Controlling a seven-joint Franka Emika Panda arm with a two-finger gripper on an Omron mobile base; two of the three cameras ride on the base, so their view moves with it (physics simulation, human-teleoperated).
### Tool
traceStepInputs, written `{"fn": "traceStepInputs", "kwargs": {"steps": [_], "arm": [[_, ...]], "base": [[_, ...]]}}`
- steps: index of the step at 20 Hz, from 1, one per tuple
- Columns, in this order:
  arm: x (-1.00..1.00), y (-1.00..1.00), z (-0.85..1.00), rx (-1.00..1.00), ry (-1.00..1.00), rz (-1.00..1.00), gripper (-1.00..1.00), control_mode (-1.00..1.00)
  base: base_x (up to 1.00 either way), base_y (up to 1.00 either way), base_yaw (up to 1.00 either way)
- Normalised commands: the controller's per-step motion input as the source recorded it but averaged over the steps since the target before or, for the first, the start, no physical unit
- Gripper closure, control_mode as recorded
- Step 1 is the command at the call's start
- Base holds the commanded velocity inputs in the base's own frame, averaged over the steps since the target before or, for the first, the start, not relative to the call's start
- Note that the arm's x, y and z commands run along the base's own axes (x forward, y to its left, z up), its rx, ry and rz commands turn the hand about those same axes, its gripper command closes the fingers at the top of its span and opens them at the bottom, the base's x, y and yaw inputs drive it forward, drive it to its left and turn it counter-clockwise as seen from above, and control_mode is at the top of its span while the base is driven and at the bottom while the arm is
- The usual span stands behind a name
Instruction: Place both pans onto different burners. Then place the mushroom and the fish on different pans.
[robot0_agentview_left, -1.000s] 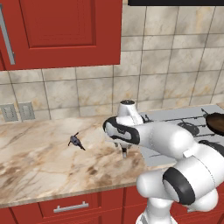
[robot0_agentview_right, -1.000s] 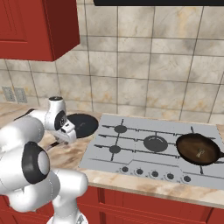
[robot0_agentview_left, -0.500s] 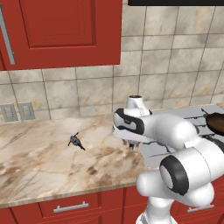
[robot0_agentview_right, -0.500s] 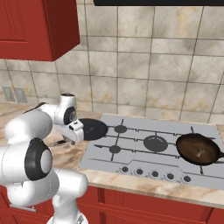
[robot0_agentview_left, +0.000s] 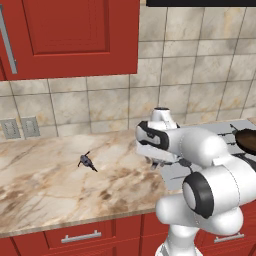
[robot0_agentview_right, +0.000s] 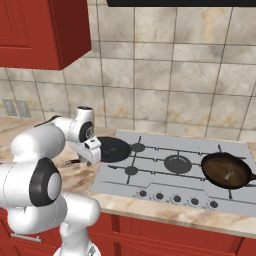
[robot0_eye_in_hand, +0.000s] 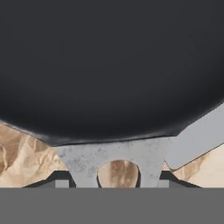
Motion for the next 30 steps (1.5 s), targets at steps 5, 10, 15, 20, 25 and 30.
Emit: {"fn": "traceStepInputs", "kwargs": {"steps": [5, 10, 15, 20, 25, 30], "arm": [[0.00, -0.23, 0.00, 0.00, 0.00, -0.13, 1.00, -1.00], [0.01, -0.29, 0.00, 0.00, 0.00, -0.15, 1.00, -1.00], [0.00, -0.26, 0.00, 0.00, 0.00, -0.15, 1.00, -1.00], [0.02, -0.22, -0.05, 0.00, 0.00, -0.13, 1.00, -1.00], [0.10, -0.15, -0.20, -0.01, 0.00, -0.09, 1.00, -1.00], [0.26, -0.03, -0.29, -0.03, 0.00, -0.06, 1.00, -1.00]], "base": [[0.00, 0.00, 0.00], [0.00, 0.00, 0.00], [0.00, 0.00, 0.00], [0.00, 0.00, 0.00], [0.00, 0.00, 0.00], [0.00, 0.00, 0.00]]}}
